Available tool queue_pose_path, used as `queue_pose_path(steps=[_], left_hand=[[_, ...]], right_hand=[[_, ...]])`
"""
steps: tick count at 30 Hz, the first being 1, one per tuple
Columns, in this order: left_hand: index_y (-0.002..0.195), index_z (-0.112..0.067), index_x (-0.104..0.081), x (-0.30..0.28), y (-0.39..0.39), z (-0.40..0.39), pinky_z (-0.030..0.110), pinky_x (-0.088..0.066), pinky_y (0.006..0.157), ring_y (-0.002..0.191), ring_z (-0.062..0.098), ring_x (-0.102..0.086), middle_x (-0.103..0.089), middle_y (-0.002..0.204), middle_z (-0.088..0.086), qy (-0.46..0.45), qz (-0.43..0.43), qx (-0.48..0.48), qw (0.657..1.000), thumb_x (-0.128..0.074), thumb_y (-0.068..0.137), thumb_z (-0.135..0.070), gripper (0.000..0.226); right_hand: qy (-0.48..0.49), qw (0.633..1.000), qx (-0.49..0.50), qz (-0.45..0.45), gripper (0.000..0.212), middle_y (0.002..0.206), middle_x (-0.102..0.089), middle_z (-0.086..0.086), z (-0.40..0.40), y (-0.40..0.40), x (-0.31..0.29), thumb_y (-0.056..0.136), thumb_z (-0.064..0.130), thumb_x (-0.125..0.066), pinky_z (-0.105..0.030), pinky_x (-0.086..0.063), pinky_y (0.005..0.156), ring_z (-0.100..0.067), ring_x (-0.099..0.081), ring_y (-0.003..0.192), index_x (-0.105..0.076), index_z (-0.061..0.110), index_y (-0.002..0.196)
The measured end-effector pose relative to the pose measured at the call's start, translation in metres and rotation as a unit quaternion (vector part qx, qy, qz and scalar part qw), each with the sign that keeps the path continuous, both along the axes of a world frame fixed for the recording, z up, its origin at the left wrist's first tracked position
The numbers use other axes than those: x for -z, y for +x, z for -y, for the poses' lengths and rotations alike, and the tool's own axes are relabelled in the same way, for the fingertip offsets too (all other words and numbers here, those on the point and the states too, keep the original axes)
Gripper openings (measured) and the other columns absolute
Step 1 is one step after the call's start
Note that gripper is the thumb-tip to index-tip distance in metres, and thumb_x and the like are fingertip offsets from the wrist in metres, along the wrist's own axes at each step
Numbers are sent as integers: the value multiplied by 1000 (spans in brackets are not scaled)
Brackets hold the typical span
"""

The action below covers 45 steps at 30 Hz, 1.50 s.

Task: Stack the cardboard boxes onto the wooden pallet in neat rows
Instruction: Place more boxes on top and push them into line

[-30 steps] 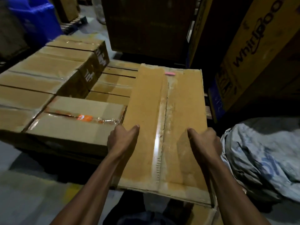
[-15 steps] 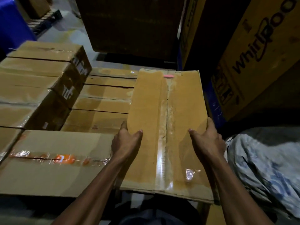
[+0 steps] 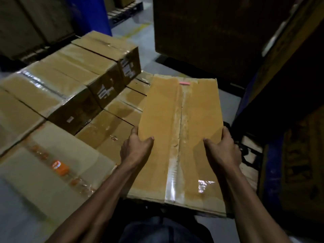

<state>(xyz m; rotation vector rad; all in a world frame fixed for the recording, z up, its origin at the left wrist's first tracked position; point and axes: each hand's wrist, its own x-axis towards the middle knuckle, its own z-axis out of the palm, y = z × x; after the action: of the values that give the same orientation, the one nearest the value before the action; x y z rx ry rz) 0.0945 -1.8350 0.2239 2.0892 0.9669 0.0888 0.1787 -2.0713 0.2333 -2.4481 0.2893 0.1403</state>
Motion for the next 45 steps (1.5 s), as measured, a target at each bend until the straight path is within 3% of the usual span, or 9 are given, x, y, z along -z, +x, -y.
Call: queue_pose_path(steps=[3, 7, 13, 19, 25, 29, 33, 38, 45], left_hand=[[141, -36, -40, -3, 18, -4, 45, -57, 85, 95, 25, -64, -63, 108, -5, 1, 4, -45, 999, -64, 85, -53, 63], [144, -36, -37, -5, 34, -19, 44, -54, 87, 100, 26, -62, -63, 115, -3, 14, 2, -116, 993, -63, 87, -53, 65], [150, -33, -31, 11, 43, -52, 39, -52, 86, 103, 26, -63, -63, 120, -1, 9, -10, -185, 983, -63, 90, -51, 70], [145, -37, -33, 33, 51, -87, 47, -55, 89, 101, 29, -64, -66, 116, 1, -16, -25, -235, 972, -61, 86, -56, 68], [148, -30, -33, 47, 50, -113, 38, -49, 88, 108, 32, -62, -65, 123, 2, -15, -51, -299, 953, -63, 87, -53, 72], [147, -28, -34, 59, 53, -125, 36, -48, 84, 106, 34, -63, -65, 123, 4, -29, -58, -350, 934, -64, 89, -50, 69], [146, -30, -33, 73, 55, -132, 35, -48, 85, 105, 32, -63, -65, 122, 2, -49, -55, -410, 909, -65, 88, -50, 69], [145, -21, -30, 91, 66, -136, 37, -48, 92, 108, 30, -62, -63, 125, 5, -100, -67, -493, 862, -66, 89, -46, 71], [151, -15, -17, 120, 67, -150, 51, -39, 110, 133, 37, -46, -43, 151, 14, -149, -53, -519, 840, -66, 91, -41, 82]], right_hand=[[-7, 999, -53, -3, 61, 117, -67, -5, -12, 42, -4, 86, 50, -64, -36, -40, 76, -36, -62, 104, -42, 34, 140], [12, 994, -104, 9, 67, 114, -70, 0, -43, 82, -3, 81, 57, -60, -41, -54, 82, -33, -65, 97, -39, 37, 141], [-3, 982, -188, 0, 75, 130, -65, -7, -102, 125, 10, 84, 56, -62, -47, -50, 93, -39, -60, 114, -33, 36, 150], [-20, 971, -238, -30, 87, 141, -59, -3, -158, 155, 30, 73, 69, -55, -52, -50, 98, -37, -57, 123, -26, 42, 151], [-33, 953, -296, -54, 89, 153, -46, -10, -209, 177, 42, 84, 57, -65, -51, -42, 108, -39, -44, 137, -19, 32, 157], [-45, 940, -329, -75, 88, 142, -54, -17, -250, 194, 48, 81, 59, -65, -50, -43, 104, -42, -50, 128, -29, 24, 153], [-63, 917, -386, -84, 67, 117, -65, -12, -290, 208, 60, 76, 65, -61, -42, -47, 88, -38, -59, 107, -53, 24, 129], [-71, 871, -473, -113, 66, 112, -67, -8, -331, 227, 83, 76, 64, -62, -41, -50, 85, -34, -63, 100, -51, 25, 127], [-71, 833, -533, -132, 60, 116, -67, -10, -365, 238, 115, 83, 56, -65, -46, -52, 89, -37, -63, 103, -50, 20, 128]])
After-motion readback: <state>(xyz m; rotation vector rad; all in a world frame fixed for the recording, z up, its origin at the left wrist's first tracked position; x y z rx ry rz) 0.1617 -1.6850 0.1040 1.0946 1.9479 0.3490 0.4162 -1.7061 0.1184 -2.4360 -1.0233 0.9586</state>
